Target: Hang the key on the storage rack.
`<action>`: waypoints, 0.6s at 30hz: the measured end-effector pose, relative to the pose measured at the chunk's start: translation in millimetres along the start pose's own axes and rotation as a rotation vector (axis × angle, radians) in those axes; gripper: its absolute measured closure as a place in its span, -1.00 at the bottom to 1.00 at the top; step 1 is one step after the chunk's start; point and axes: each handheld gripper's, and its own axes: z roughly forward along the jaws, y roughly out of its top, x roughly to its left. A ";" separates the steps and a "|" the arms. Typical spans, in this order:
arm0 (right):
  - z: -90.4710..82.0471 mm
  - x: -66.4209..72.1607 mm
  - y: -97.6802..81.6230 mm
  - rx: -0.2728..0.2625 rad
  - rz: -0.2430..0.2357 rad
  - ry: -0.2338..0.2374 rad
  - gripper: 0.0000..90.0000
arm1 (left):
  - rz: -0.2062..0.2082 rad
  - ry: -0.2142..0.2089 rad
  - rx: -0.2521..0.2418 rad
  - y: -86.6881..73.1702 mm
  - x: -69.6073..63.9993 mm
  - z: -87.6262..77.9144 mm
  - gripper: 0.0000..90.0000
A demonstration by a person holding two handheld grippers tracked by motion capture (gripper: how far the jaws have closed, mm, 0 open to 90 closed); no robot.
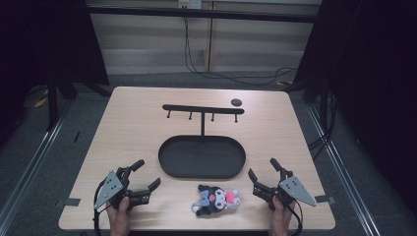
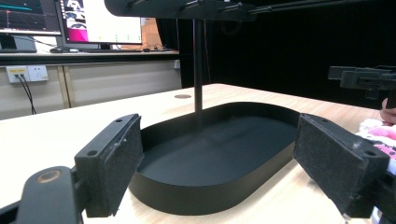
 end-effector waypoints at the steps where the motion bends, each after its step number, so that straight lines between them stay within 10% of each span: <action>1: 0.4 0.2 0.3 0.008 0.001 -0.007 -0.70 | 0.000 0.000 0.000 0.0 0.0 0.0 -0.66; 8: 6.6 2.9 2.7 0.081 -0.013 -0.023 -0.69 | 0.000 0.001 -0.001 0.0 0.0 0.1 -0.66; 18: 12.8 1.3 7.4 0.202 0.020 0.075 -0.63 | -0.001 0.000 0.000 0.1 0.1 0.2 -0.66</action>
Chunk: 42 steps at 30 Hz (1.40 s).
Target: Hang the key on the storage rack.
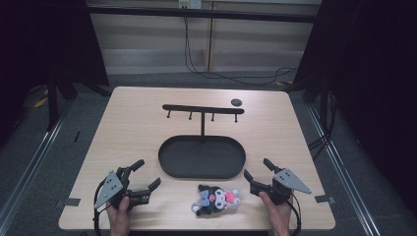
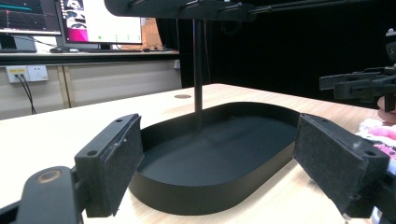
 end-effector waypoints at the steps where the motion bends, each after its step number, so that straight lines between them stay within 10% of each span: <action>1: 0.2 1.4 1.7 0.016 -0.023 -0.005 -0.59 | 0.000 0.000 0.000 0.0 0.0 0.0 -0.66; 5: -1.3 4.2 9.7 0.073 0.002 0.083 -0.47 | 0.000 0.000 0.000 0.0 0.0 0.0 -0.66; 21: 7.6 25.7 38.4 0.154 -0.054 0.157 -0.22 | 0.000 0.000 0.000 0.0 0.0 0.0 -0.66; 42: 37.7 43.4 84.6 0.514 -0.159 0.338 -0.13 | -0.001 0.000 0.000 0.0 0.0 0.0 -0.66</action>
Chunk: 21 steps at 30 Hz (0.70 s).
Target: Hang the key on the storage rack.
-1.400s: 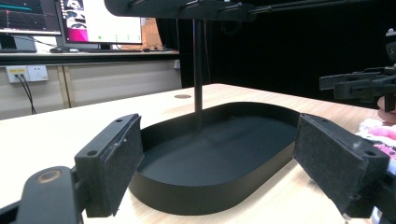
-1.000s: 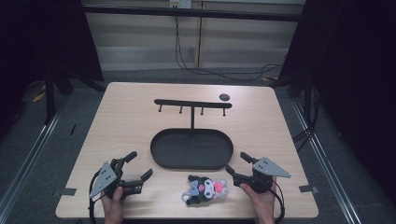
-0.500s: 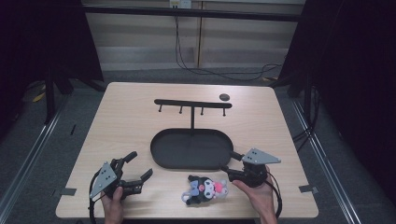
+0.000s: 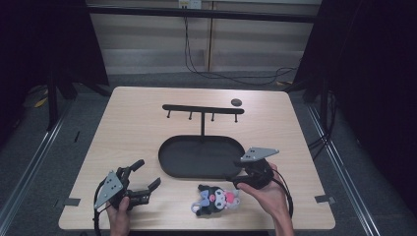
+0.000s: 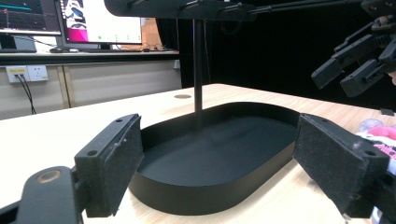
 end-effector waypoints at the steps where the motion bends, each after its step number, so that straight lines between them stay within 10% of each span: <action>1: 0.8 0.9 2.7 0.004 -0.001 -0.005 -0.14 | 0.000 0.000 0.000 0.0 0.0 0.0 -0.66; 21: 42.7 22.0 57.0 0.262 -0.153 0.231 0.29 | 0.000 0.000 0.000 0.0 0.0 0.0 -0.66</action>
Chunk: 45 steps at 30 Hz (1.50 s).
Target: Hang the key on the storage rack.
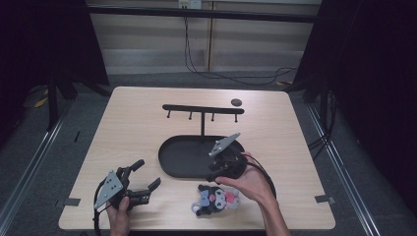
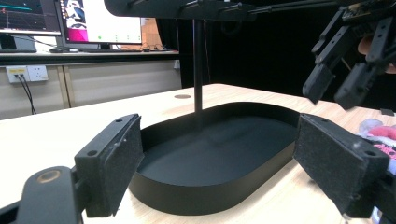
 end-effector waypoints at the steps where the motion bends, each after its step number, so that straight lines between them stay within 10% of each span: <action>1: 4.6 1.3 3.7 0.019 -0.011 0.016 0.28 | 0.001 0.000 0.000 0.0 0.0 0.0 -0.66; 14: 37.6 20.0 9.3 0.185 -0.101 0.111 0.64 | 0.004 -0.003 0.002 0.1 0.3 0.0 -0.66; 45: 74.3 37.1 6.2 0.427 -0.230 0.181 0.45 | 0.005 -0.005 0.002 0.1 0.4 -0.1 -0.66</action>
